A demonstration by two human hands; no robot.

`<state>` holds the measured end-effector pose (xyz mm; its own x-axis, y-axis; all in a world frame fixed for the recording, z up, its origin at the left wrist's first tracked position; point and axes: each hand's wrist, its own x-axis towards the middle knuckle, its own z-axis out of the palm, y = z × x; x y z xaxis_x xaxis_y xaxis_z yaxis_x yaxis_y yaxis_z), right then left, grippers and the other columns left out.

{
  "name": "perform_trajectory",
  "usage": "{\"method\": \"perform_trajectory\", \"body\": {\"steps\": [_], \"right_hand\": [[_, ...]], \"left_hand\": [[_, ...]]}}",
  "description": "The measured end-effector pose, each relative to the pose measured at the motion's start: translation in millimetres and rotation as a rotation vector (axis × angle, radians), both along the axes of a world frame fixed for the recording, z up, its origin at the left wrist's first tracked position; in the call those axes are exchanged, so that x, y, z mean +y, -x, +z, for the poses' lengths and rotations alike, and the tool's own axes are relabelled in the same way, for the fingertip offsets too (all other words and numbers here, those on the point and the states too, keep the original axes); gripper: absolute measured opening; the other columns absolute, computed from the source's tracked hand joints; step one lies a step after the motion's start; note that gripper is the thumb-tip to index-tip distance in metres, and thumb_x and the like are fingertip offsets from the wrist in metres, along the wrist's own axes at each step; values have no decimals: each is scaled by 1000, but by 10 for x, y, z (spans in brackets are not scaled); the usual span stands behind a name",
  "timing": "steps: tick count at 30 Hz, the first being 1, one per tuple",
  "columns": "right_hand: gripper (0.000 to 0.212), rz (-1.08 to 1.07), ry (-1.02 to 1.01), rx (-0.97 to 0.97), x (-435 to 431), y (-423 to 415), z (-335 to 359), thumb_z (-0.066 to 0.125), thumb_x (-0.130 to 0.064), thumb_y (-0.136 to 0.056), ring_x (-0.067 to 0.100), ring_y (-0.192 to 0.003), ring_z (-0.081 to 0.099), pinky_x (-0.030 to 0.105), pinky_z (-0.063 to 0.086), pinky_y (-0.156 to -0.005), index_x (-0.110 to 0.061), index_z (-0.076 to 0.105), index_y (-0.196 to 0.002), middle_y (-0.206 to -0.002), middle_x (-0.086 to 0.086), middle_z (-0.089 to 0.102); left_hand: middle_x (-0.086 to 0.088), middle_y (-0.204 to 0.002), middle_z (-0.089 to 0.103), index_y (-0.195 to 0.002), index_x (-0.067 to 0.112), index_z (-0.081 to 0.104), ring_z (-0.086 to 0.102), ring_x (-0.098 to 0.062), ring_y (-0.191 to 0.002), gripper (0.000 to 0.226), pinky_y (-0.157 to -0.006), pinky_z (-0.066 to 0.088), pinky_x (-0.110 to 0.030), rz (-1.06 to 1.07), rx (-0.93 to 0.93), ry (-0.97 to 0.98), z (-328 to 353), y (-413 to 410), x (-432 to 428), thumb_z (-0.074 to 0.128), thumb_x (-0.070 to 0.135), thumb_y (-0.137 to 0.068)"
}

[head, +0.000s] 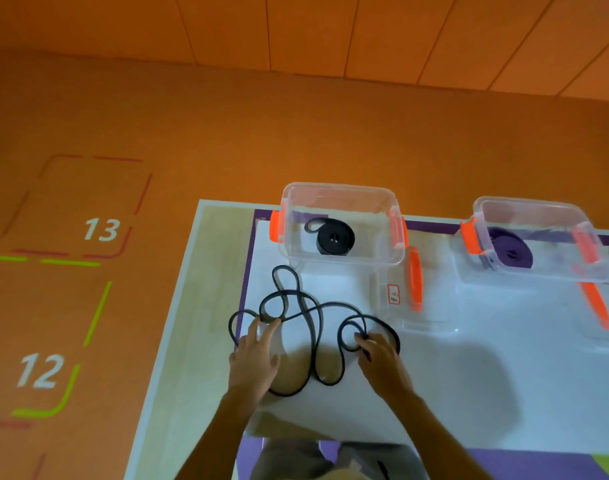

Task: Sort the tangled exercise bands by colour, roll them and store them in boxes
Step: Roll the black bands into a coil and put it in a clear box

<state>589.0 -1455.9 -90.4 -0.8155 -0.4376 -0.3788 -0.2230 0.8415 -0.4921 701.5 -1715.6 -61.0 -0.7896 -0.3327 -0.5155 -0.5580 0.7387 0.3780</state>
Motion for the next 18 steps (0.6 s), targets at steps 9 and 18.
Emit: {"method": "perform_trajectory", "body": {"steps": [9,18], "right_hand": [[60,-156,-195,144,337,-220,83,80,-7,-86,31,-108,67,40,56,-89,-15,61,-142,-127,13,69],[25,51,-99,-227,200,199,670,73,-18,-95,11,-94,72,16,54,-82,-19,76,-120,-115,2,77]], "left_hand": [[-12,-173,18,-170,25,4,40,-39,-151,88,-118,43,-52,108,-52,-223,80,179,116,64,25,-105],[-9,-176,11,-169,25,9,26,-34,-159,90,-126,33,-51,-109,-146,-218,145,-2,201,65,46,-102]]}}
